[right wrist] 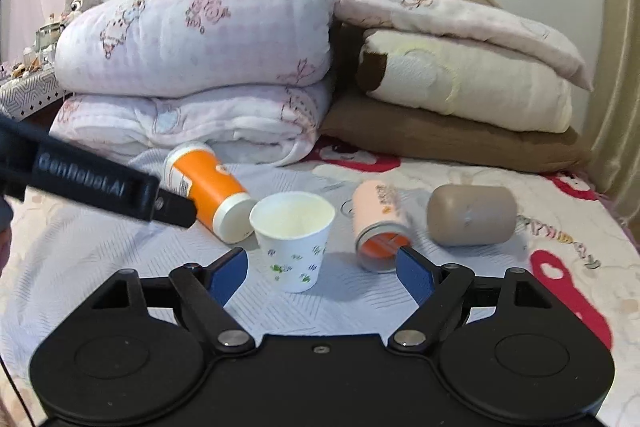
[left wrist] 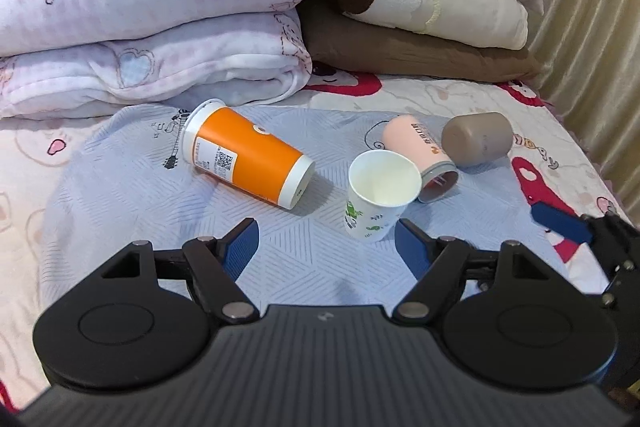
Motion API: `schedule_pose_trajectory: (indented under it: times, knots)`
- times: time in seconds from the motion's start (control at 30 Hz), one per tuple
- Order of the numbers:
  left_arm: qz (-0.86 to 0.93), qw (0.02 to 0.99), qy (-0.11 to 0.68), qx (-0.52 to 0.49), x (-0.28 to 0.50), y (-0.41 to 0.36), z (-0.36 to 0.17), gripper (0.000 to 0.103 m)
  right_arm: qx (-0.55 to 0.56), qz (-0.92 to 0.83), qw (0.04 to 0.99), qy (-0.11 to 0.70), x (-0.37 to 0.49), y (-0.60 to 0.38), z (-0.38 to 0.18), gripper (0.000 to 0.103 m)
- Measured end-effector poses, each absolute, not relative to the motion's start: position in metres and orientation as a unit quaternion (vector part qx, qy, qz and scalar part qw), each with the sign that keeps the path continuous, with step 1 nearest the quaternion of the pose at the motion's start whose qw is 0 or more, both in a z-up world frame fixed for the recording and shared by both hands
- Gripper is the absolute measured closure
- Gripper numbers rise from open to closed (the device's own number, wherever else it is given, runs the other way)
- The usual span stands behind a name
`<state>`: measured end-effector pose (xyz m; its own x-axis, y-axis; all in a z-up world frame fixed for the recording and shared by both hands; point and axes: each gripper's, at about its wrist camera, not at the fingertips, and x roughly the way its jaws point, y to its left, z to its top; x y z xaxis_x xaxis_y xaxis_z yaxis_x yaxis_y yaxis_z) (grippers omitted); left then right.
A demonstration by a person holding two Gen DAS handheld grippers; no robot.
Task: Flip cup upright
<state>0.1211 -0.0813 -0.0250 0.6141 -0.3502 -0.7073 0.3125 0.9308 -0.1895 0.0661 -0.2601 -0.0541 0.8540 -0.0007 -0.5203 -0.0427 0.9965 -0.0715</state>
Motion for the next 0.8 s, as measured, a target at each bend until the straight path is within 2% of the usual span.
schedule_pose_trajectory:
  times: [0.43, 0.57, 0.67, 0.8]
  knots:
    - [-0.161, 0.905, 0.394, 0.009, 0.075, -0.057, 0.018, 0.02, -0.011, -0.009, 0.962, 0.272, 0.012, -0.274, 0.015, 0.015]
    - [-0.16, 0.908, 0.387, 0.01, 0.066, -0.05, 0.025, 0.018, -0.007, -0.021, 0.964, 0.266, -0.002, -0.274, 0.027, 0.011]
    - [-0.159, 0.909, 0.385, 0.018, 0.059, -0.048, 0.031, 0.014, -0.006, -0.028, 0.961, 0.274, -0.005, -0.273, 0.03, 0.001]
    - [-0.142, 0.913, 0.379, 0.052, 0.052, -0.051, 0.035, 0.008, -0.01, -0.058, 0.954, 0.293, -0.007, -0.271, 0.029, 0.0]
